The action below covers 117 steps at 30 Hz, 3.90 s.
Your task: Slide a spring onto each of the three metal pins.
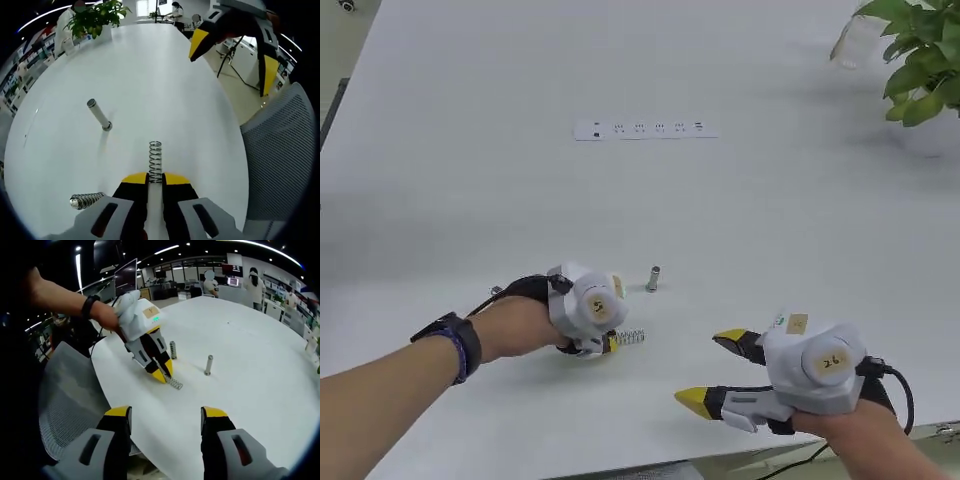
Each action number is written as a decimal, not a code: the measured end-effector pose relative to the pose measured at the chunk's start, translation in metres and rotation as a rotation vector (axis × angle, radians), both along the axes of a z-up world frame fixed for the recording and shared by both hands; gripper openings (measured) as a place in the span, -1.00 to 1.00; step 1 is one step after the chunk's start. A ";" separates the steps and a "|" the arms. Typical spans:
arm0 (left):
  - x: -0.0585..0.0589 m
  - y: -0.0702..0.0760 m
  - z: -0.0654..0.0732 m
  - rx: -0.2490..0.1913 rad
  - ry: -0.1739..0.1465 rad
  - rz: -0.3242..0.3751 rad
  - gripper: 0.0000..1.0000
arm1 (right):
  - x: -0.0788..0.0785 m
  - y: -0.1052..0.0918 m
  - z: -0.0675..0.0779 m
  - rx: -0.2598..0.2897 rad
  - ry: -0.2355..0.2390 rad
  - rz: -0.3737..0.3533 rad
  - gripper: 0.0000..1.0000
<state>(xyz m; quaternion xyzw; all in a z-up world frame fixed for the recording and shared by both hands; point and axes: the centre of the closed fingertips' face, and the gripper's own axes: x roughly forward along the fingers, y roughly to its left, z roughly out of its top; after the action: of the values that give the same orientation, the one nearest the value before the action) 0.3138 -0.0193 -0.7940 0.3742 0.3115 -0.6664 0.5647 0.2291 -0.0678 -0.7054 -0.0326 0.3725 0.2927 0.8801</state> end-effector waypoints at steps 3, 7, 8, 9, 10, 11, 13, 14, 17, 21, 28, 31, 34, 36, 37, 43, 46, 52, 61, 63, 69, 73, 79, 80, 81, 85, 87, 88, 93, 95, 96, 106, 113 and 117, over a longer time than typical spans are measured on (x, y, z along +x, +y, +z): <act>0.000 -0.001 0.000 -0.006 0.010 0.020 -0.94 | 0.001 0.001 0.002 -0.001 -0.005 0.002 0.08; 0.001 -0.003 0.000 -0.019 0.036 0.062 -0.94 | 0.001 0.000 0.002 -0.004 -0.008 0.001 0.08; 0.002 -0.003 0.000 -0.025 0.049 0.081 -0.94 | 0.001 -0.001 0.002 -0.004 -0.008 0.001 0.08; 0.002 -0.003 0.001 -0.031 0.062 0.099 -0.94 | 0.001 -0.001 0.002 -0.005 -0.007 0.002 0.07; 0.002 -0.003 0.001 -0.038 0.077 0.126 -0.95 | 0.000 -0.001 0.001 -0.008 -0.006 0.005 0.07; 0.004 -0.002 0.001 -0.039 0.062 0.126 -0.95 | 0.000 -0.001 0.001 -0.012 -0.005 0.007 0.07; 0.002 0.000 0.001 -0.040 0.046 0.131 -0.95 | 0.000 -0.001 0.001 -0.017 -0.005 0.010 0.07; 0.001 0.001 0.002 -0.044 0.050 0.133 -0.95 | 0.000 -0.001 0.001 -0.014 -0.006 0.008 0.07; -0.003 0.005 0.003 -0.054 0.055 0.145 -0.95 | 0.000 0.000 0.001 -0.008 -0.006 0.007 0.07; -0.006 0.012 0.008 -0.065 0.046 0.158 -0.95 | 0.000 0.003 0.001 -0.012 -0.004 0.019 0.07; -0.008 0.028 0.018 -0.086 0.031 0.193 -0.95 | 0.002 0.010 0.002 -0.003 -0.010 0.039 0.06; -0.011 0.037 0.021 -0.095 0.023 0.205 -0.95 | 0.003 0.013 0.002 -0.002 -0.010 0.047 0.05; -0.012 0.047 0.023 -0.098 0.017 0.219 -0.95 | 0.002 0.016 0.003 -0.003 -0.011 0.057 0.05; -0.012 0.052 0.025 -0.101 0.014 0.231 -0.95 | 0.002 0.018 0.003 -0.003 -0.014 0.063 0.04; -0.012 0.055 0.026 -0.103 0.014 0.236 -0.95 | 0.002 0.019 0.003 -0.003 -0.015 0.065 0.04; -0.013 0.070 0.031 -0.110 0.002 0.263 -0.95 | 0.002 0.022 0.003 -0.004 -0.015 0.077 0.04; -0.011 0.075 0.034 -0.115 -0.006 0.274 -0.95 | 0.002 0.023 0.004 -0.004 -0.015 0.083 0.05; -0.011 0.081 0.046 -0.135 -0.021 0.295 -0.95 | 0.005 0.026 0.005 -0.003 -0.019 0.096 0.04; -0.018 0.087 0.055 -0.146 -0.046 0.292 -0.95 | 0.009 0.037 0.008 0.008 -0.024 0.134 0.01; -0.021 0.087 0.058 -0.151 -0.048 0.290 -0.95 | 0.010 0.039 0.008 0.009 -0.025 0.146 0.00; -0.033 0.088 0.064 -0.160 -0.059 0.277 -0.95 | 0.012 0.047 0.008 0.020 -0.029 0.174 -0.06; -0.042 0.088 0.067 -0.163 -0.061 0.267 -0.95 | 0.011 0.053 0.007 0.030 -0.026 0.198 -0.09; -0.048 0.087 0.073 -0.177 -0.061 0.261 -0.95 | 0.008 0.064 0.007 0.041 -0.020 0.240 -0.15; -0.049 0.087 0.074 -0.179 -0.061 0.258 -0.95 | 0.007 0.065 0.007 0.045 -0.021 0.244 -0.16; -0.051 0.087 0.075 -0.181 -0.061 0.254 -0.95 | 0.007 0.068 0.007 0.050 -0.020 0.252 -0.17; -0.056 0.085 0.079 -0.188 -0.064 0.236 -0.95 | 0.007 0.078 0.009 0.062 -0.025 0.286 -0.22; -0.058 0.084 0.081 -0.191 -0.067 0.231 -0.95 | 0.007 0.081 0.009 0.068 -0.022 0.295 -0.24; -0.059 0.084 0.082 -0.193 -0.068 0.229 -0.95 | 0.007 0.084 0.009 0.073 -0.020 0.304 -0.25; -0.064 0.081 0.088 -0.204 -0.073 0.212 -0.95 | 0.006 0.093 0.011 0.081 -0.021 0.347 -0.31; -0.066 0.080 0.092 -0.218 -0.066 0.205 -0.95 | 0.007 0.096 0.011 0.085 -0.021 0.356 -0.32; -0.066 0.079 0.093 -0.221 -0.065 0.203 -0.95 | 0.008 0.097 0.011 0.087 -0.019 0.360 -0.34; -0.070 0.074 0.105 -0.243 -0.065 0.170 -0.95 | 0.006 0.111 0.016 0.122 -0.027 0.425 -0.47; -0.072 0.073 0.105 -0.232 -0.080 0.130 -0.95 | 0.006 0.115 0.022 0.149 -0.038 0.437 -0.62; -0.075 0.071 0.105 -0.227 -0.080 0.113 -0.95 | 0.006 0.114 0.024 0.151 -0.041 0.442 -0.69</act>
<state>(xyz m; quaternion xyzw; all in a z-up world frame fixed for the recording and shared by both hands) 0.2384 0.0515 -0.6894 0.3162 0.2317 -0.6490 0.6520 0.2351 0.0464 -0.6819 -0.0536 0.3153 0.5048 0.8018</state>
